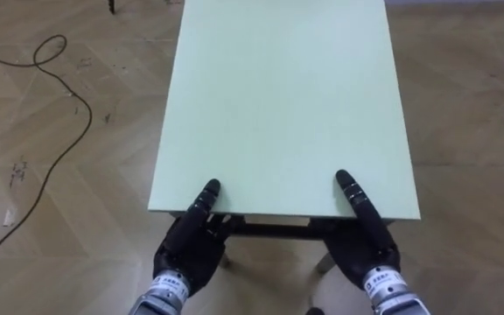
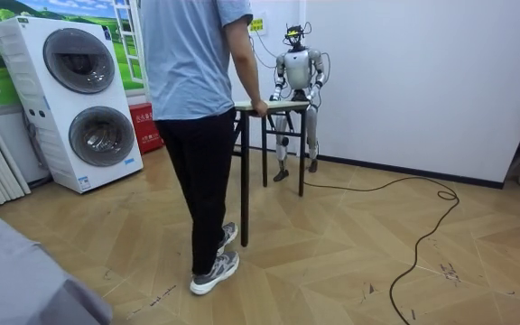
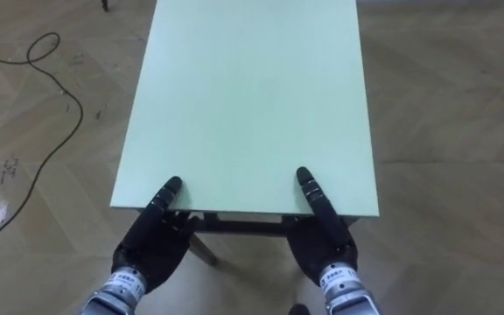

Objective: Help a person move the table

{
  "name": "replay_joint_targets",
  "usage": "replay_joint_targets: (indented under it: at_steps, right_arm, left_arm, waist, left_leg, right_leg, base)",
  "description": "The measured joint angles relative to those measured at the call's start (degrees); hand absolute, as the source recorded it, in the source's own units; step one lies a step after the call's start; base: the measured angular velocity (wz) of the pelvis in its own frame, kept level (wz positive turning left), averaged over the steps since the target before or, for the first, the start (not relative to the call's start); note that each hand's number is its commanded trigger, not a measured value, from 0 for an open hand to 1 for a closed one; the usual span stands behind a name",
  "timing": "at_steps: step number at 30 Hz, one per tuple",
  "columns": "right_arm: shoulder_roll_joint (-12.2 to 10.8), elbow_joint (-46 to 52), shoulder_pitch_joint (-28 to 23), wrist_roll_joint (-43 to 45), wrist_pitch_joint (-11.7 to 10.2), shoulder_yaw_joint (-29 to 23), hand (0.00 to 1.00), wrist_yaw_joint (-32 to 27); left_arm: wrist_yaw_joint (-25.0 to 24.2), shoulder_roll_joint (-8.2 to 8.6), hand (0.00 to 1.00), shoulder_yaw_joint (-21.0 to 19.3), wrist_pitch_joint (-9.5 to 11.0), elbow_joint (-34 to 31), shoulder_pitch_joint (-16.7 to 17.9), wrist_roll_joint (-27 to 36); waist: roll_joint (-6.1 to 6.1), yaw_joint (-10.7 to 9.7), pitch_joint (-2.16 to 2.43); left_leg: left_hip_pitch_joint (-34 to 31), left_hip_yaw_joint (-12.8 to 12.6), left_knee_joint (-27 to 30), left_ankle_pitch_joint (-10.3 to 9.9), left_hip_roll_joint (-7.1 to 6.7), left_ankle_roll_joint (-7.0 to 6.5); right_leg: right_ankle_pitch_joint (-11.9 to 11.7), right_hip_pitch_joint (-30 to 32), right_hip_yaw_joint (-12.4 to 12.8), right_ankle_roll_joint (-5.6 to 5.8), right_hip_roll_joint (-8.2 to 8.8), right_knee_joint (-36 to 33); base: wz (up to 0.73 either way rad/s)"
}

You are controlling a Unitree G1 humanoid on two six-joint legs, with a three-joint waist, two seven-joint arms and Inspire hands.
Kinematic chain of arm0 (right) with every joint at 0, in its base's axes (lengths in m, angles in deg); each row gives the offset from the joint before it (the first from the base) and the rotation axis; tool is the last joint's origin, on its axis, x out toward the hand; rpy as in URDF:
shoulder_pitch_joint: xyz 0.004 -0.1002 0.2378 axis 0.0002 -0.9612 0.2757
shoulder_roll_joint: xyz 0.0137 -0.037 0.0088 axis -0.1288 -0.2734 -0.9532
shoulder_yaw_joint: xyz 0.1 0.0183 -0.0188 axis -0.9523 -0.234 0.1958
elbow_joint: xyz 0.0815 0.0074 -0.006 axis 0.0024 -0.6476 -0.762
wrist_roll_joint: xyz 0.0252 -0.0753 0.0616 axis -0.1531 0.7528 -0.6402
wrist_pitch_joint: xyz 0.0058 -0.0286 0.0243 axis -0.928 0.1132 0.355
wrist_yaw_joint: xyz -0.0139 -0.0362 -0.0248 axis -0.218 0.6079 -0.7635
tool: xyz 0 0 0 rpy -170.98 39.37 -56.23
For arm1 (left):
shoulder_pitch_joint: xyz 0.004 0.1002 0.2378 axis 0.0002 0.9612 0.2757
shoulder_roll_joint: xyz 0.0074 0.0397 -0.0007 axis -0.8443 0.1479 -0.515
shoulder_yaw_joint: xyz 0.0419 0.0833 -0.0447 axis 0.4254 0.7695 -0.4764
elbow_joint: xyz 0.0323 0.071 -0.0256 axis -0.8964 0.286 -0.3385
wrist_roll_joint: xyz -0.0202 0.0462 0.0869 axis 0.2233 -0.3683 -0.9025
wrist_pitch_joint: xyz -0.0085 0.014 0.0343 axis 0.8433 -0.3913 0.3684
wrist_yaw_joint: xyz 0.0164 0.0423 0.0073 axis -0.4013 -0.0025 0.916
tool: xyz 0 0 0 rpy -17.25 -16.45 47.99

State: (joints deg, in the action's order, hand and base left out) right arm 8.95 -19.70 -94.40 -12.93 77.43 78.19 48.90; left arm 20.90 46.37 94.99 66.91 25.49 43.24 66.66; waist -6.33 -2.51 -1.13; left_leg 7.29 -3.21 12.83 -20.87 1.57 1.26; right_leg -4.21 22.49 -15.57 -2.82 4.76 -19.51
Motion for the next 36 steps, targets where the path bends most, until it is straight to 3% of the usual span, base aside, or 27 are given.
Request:
replay_joint_targets:
  at_steps: [2, 3, 4, 5, 6, 7, 8, 9, 12, 13, 14, 16, 17, 19, 24, 30, 36]
  right_arm:
    - [-0.5, 0.0, -0.8, 0.0, 1.2, -0.9, 1.0, -0.1]
    - [-0.5, 0.0, -0.8, 0.0, 1.3, -0.9, 1.0, -0.3]
    - [-0.5, 0.0, -0.7, 0.0, 1.5, -1.1, 1.0, -0.3]
    - [-0.6, 0.0, -0.9, 0.0, 1.8, -1.5, 1.0, -0.5]
    - [-0.5, 0.1, -2.0, -0.2, 1.7, -1.7, 1.0, -0.5]
    - [-0.5, 0.5, -2.7, -0.3, 1.6, -1.9, 1.0, -0.5]
    - [-0.7, 0.6, -3.3, -0.6, 1.7, -2.1, 1.0, -0.5]
    - [-0.8, 0.6, -3.5, -1.0, 1.9, -2.0, 1.0, -0.5]
    - [-1.0, 0.6, -3.5, -1.2, 1.9, -1.8, 1.0, -0.5]
    - [-1.2, 0.6, -3.5, -1.3, 1.6, -1.6, 1.0, -0.5]
    - [-1.3, 0.6, -3.3, -1.3, 1.2, -1.3, 1.0, -0.5]
    - [-1.3, 0.6, -2.6, -1.3, 1.1, -0.9, 1.0, -0.6]
    - [-1.0, 0.6, -2.1, -1.3, 1.1, -0.2, 1.0, -0.6]
    - [-1.0, 0.6, -1.9, -1.2, 0.9, 0.7, 1.0, -0.8]
    - [-0.2, 0.6, -1.7, -1.1, -0.2, 1.4, 1.0, -0.9]
    - [-0.4, 0.6, -2.3, -1.3, -0.2, 1.4, 1.0, -0.9]
    - [-0.5, 0.7, -2.3, -1.6, -0.3, 1.4, 1.0, -0.9]
  left_arm:
    - [0.0, -0.09, 1.0, 0.0, -0.6, 0.2, 0.2, -0.1]
    - [0.0, -0.1, 1.0, 0.0, -0.6, 0.2, 0.2, -0.1]
    - [0.0, -0.16, 1.0, 0.0, -0.7, 0.2, 0.0, 0.0]
    - [0.1, -0.14, 1.0, 0.0, -1.0, 0.2, -0.1, -0.2]
    - [0.2, -0.12, 1.0, 0.0, -1.7, 0.2, -0.2, -0.7]
    - [0.3, -0.08, 1.0, 0.0, -2.1, 0.2, -0.3, -1.5]
    - [0.3, -0.17, 1.0, -0.1, -2.1, 0.2, -0.4, -2.3]
    - [0.1, -0.33, 1.0, -0.1, -2.1, 0.2, -0.4, -2.3]
    - [-0.3, 0.08, 1.0, -0.8, -2.6, 0.1, 0.1, -2.7]
    - [-0.5, 0.35, 1.0, -1.3, -2.8, 0.1, 0.1, -3.3]
    - [-0.5, 0.45, 1.0, -1.8, -3.0, 0.1, 0.1, -3.4]
    - [-0.5, 0.14, 1.0, -2.2, -3.2, -0.5, 0.4, -3.4]
    - [-0.5, -0.09, 1.0, -2.6, -3.2, -1.8, 1.4, -3.4]
    - [-0.5, -0.36, 1.0, -3.1, -3.0, -3.3, 2.9, -3.4]
    - [-0.3, -0.37, 1.0, -3.1, -3.0, -3.8, 3.3, -3.7]
    - [-0.4, -0.49, 1.0, -3.1, -3.1, -4.1, 3.6, -4.2]
    - [-0.4, -0.47, 1.0, -3.1, -3.1, -4.1, 3.7, -4.1]
  waist:
    - [1.7, -0.2, -0.11]
    - [2.09, -0.5, -0.03]
    - [2.67, -0.8, 0.1]
    - [2.65, -1.6, 0.05]
    - [2.65, -2.2, 0.02]
    - [3.0, -2.1, 0.04]
    - [3.95, -2.0, 0.02]
    - [4.6, -1.2, -0.01]
    - [4.65, 1.5, -0.06]
    - [4.87, 2.4, -0.04]
    - [5.05, 3.1, -0.07]
    - [4.95, 4.8, -0.04]
    - [4.97, 5.7, -0.02]
    - [5.03, 5.9, -0.04]
    - [5.32, 5.9, 0.0]
    - [5.33, 5.4, -0.02]
    - [5.25, 5.1, -0.03]
  left_leg:
    - [-0.6, -1.6, 0.1, 1.2, -2.48, -2.38]
    - [-1.3, -1.9, 0.3, 1.4, -2.92, -2.68]
    - [-2.9, -3.7, 1.0, 1.8, -3.46, -3.7]
    - [-3.8, -8.4, 1.4, 2.1, -2.82, -4.77]
    - [-4.0, -12.8, 1.6, 2.6, -1.91, -5.43]
    - [-3.9, -14.1, 1.4, 2.9, -1.83, -5.66]
    - [-3.6, -16.2, 1.1, 3.2, -2.14, -5.91]
    - [-3.7, -18.7, 1.5, 3.2, -2.5, -5.93]
    - [-4.1, -21.1, 2.1, 3.2, -2.51, -5.93]
    - [-4.5, -21.3, 2.2, 3.2, -2.51, -5.92]
    - [-5.1, -21.4, 2.6, 3.3, -2.41, -5.63]
    - [-6.1, -18.7, 2.6, 3.7, -2.06, -5.06]
    - [-6.7, -15.1, 2.6, 3.8, -1.89, -4.92]
    - [-6.7, -11.4, 2.5, 4.1, -1.23, -4.47]
    - [-7.6, -10.3, 2.4, 4.5, -0.01, -3.74]
    - [-7.9, -7.4, 2.3, 4.7, 0.69, -3.46]
    - [-7.7, -6.3, 1.8, 5.0, 0.69, -3.2]
  right_leg:
    - [-3.2, 0.0, 3.2, 1.7, 1.29, 1.4]
    - [-4.5, 0.0, 4.3, 2.38, 1.52, 2.4]
    - [-7.4, 0.0, 5.5, 3.7, 2.14, 4.7]
    - [-7.0, -0.3, 5.8, 4.18, 2.33, 3.4]
    - [0.4, -0.6, 5.1, 4.6, 2.66, -4.4]
    - [4.5, -0.8, 4.9, 4.66, 3.27, -9.2]
    - [10.7, -2.0, 4.9, 4.65, 4.17, -16.2]
    - [14.7, -4.2, 5.4, 5.0, 4.86, -18.8]
    - [19.2, -9.3, 5.5, 5.68, 5.23, -17.6]
    - [20.5, -11.5, 6.0, 6.15, 4.95, -14.1]
    - [20.7, -12.0, 6.2, 6.13, 4.02, -10.7]
    - [19.8, -11.7, 7.2, 5.06, 2.35, -7.5]
    - [18.6, -11.7, 7.6, 4.36, 1.14, -6.1]
    - [16.9, -13.2, 7.7, 3.73, -0.55, -3.2]
    - [14.9, -14.2, 7.3, 3.14, -2.56, 0.4]
    - [13.0, -17.0, 4.6, 2.85, -3.06, 5.2]
    - [12.9, -17.8, 4.2, 2.84, -3.33, 6.1]
  base:
    - [0.0]
    - [0.09]
    - [0.28]
    - [0.51]
    - [0.54]
    - [0.5]
    - [0.18]
    - [0.0]
    - [-0.42]
    - [-0.28]
    - [-0.41]
    - [-0.53]
    - [-0.47]
    - [-0.26]
    - [0.04]
    - [0.16]
    - [0.08]
